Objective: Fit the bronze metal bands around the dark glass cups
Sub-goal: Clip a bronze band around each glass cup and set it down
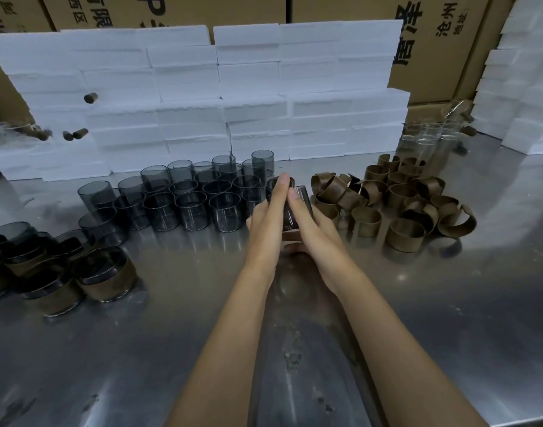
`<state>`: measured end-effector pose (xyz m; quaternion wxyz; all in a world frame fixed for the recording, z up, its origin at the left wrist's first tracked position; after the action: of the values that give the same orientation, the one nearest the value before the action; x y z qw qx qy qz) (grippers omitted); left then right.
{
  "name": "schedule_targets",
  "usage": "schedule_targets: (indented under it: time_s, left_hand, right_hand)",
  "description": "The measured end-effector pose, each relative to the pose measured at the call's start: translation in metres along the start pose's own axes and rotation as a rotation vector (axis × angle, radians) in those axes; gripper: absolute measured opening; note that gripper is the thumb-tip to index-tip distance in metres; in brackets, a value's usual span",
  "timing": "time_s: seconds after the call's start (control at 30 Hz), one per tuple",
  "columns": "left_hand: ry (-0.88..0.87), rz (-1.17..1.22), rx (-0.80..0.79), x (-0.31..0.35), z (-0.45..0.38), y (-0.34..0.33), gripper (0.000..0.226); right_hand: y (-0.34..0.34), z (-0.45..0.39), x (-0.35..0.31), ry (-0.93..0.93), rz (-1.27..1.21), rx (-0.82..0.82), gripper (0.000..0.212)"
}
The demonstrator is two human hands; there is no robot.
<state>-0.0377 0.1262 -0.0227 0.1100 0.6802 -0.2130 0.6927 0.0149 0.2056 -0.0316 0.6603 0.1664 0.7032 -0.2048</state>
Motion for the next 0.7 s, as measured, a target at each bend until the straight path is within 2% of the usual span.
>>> schedule_targets:
  time_s: [0.13, 0.2, 0.33, 0.43, 0.57, 0.7]
  left_hand:
    - [0.037, -0.01, -0.032, -0.003, -0.001, 0.0, 0.073]
    - [0.023, -0.024, -0.031, -0.002, -0.001, 0.003, 0.066]
    - [0.031, 0.05, -0.084, -0.001, -0.002, 0.005, 0.076]
    - [0.009, 0.127, -0.127, 0.002, -0.004, 0.008, 0.054]
    - [-0.048, 0.237, -0.188, 0.008, -0.006, 0.009, 0.057]
    - [-0.105, 0.209, -0.228, 0.013, -0.003, 0.008, 0.066]
  right_hand:
    - [0.008, 0.001, -0.005, 0.043, 0.016, 0.105, 0.051]
    - [0.01, 0.001, -0.006, 0.042, 0.013, 0.132, 0.052]
    - [0.012, -0.001, -0.001, 0.025, -0.045, 0.163, 0.053]
    - [0.016, -0.004, 0.0, 0.053, -0.109, 0.176, 0.049]
    - [0.02, -0.005, 0.002, 0.01, -0.294, 0.103, 0.044]
    - [0.019, -0.005, -0.001, -0.022, -0.405, -0.018, 0.039]
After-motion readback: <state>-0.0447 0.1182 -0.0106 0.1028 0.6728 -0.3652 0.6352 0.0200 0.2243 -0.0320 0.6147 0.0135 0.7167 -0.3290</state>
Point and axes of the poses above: each hand's wrist, its own z-axis away from the middle knuckle, its own y-axis out of the back of the hand, x = y × z, the point moved 8 cm from there along -z, towards the middle knuckle, and after that the axes turned 1 degree about x, right-handed, at the moved point
